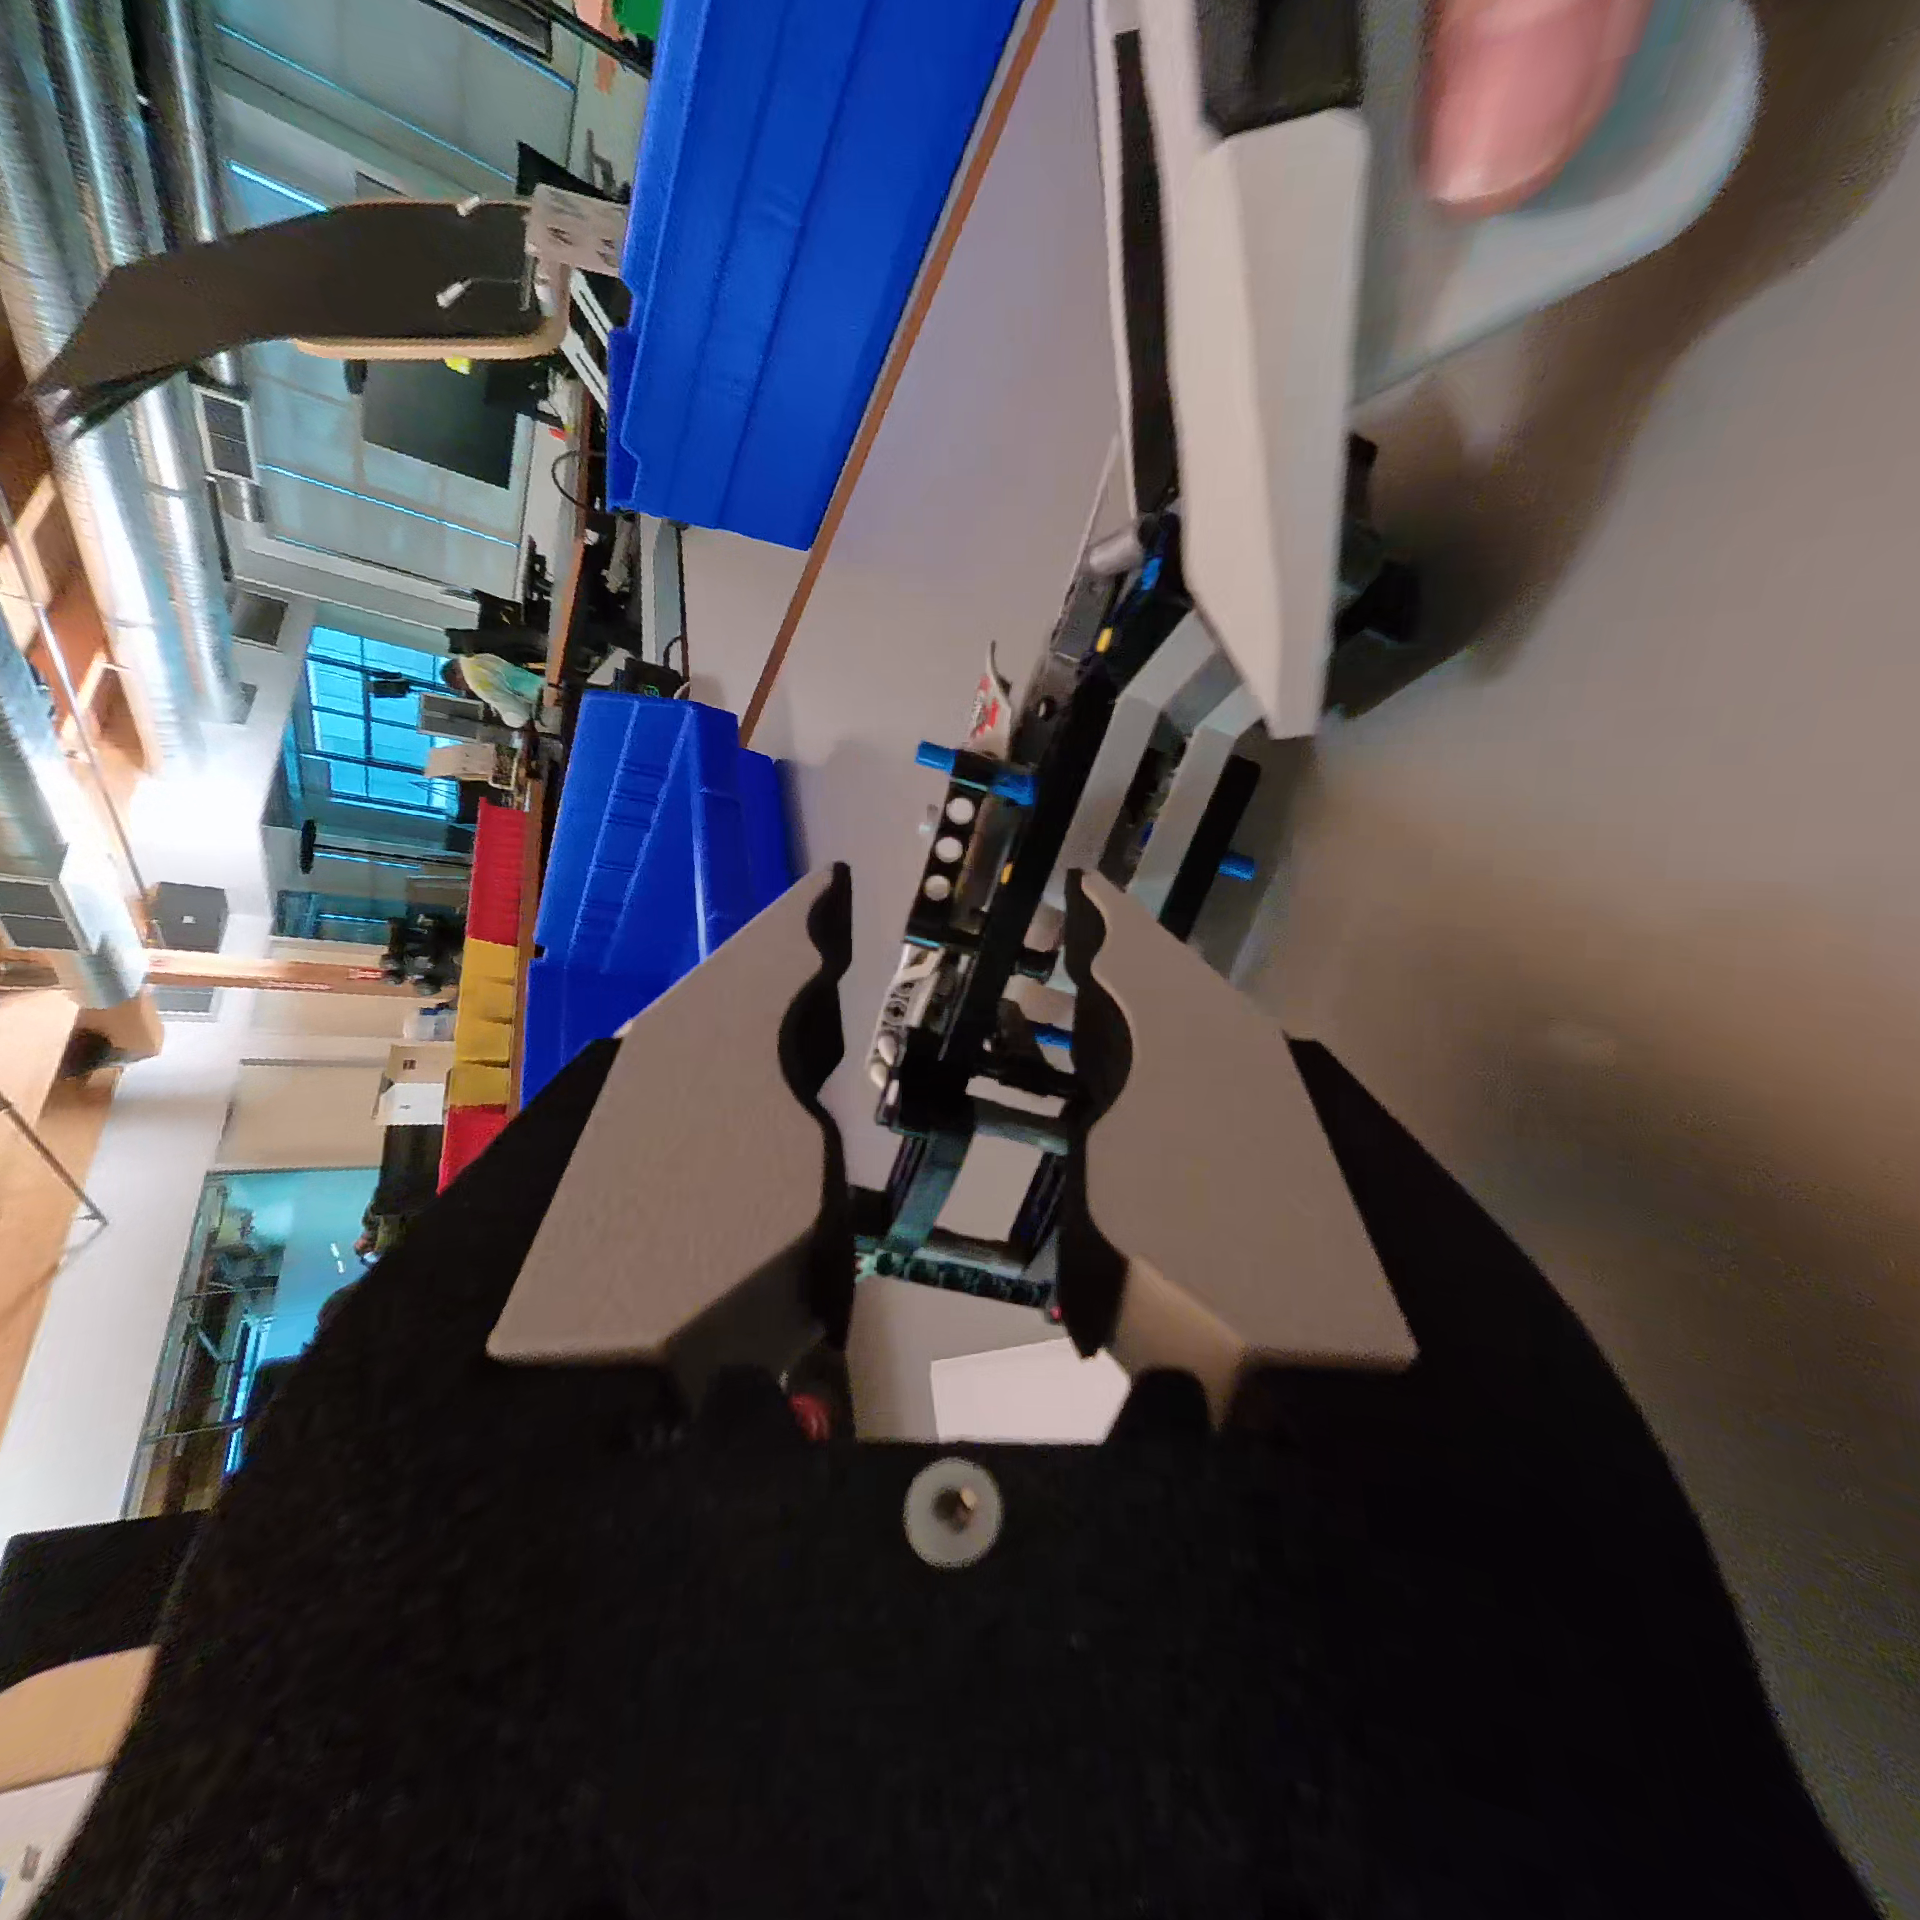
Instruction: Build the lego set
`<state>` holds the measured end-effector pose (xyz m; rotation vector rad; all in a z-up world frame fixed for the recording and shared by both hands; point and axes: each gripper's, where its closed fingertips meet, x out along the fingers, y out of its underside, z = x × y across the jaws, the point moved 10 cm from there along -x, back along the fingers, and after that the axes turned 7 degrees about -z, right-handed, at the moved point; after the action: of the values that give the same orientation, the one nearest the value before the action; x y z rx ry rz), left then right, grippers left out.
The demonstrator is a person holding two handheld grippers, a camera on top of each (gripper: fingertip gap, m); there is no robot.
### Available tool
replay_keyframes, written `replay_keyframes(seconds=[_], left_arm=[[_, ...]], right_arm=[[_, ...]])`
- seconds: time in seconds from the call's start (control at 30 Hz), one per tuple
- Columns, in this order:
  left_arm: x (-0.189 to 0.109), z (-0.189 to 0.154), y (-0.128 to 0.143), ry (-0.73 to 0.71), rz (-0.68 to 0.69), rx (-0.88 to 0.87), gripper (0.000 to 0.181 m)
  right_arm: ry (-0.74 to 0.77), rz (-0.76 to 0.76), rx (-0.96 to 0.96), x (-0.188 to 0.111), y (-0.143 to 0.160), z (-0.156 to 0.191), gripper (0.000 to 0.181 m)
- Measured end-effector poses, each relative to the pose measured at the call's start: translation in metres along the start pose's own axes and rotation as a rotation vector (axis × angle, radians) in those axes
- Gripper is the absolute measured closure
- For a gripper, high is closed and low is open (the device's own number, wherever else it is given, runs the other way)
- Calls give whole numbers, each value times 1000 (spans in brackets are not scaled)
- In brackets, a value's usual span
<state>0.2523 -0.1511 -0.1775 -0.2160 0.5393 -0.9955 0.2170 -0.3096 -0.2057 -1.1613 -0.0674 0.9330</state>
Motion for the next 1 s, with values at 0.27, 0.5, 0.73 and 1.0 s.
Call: replay_keyframes(seconds=[0.27, 0.5, 0.73, 1.0], left_arm=[[6, 3, 1, 131, 69, 149, 138], [4, 0, 10, 112, 121, 140, 138], [4, -8, 15, 119, 109, 113, 106], [24, -13, 11, 117, 139, 165, 112]], right_arm=[[30, 46, -152, 1, 0, 6, 94], [60, 56, -289, -7, -2, 7, 96], [186, 33, -594, -16, -15, 13, 69], [129, 94, -683, -11, -26, 22, 77]])
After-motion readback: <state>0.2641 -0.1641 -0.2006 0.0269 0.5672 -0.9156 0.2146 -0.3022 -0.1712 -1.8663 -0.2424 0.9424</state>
